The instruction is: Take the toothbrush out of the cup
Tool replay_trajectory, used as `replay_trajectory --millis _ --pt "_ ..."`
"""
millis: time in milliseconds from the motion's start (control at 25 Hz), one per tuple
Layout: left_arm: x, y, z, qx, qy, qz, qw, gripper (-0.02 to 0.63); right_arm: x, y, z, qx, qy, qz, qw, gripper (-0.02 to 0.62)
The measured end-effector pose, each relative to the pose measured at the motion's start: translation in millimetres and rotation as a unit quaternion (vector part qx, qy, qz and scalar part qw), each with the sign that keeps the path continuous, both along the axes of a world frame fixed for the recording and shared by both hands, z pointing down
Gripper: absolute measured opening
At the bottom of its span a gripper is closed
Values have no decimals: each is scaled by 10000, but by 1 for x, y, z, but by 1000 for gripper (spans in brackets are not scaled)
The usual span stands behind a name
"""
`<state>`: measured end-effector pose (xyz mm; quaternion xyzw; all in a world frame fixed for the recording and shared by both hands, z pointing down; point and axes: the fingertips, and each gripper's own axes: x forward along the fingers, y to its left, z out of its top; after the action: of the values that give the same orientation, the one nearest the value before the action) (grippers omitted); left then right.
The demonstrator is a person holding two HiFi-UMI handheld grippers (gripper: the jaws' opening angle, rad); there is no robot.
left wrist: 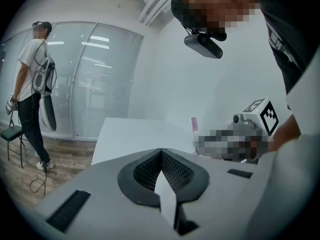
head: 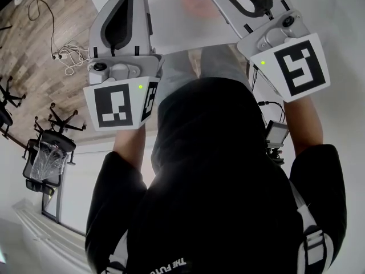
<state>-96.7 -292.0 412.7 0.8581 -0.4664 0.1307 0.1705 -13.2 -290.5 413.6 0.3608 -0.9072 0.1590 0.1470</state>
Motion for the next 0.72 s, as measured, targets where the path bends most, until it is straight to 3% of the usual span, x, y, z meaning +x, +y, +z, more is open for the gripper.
replay_trajectory --millis 720 --pt "0 -2 -4 48 3 7 10000 20 4 -1 -7 115 -100 125 9998 51"
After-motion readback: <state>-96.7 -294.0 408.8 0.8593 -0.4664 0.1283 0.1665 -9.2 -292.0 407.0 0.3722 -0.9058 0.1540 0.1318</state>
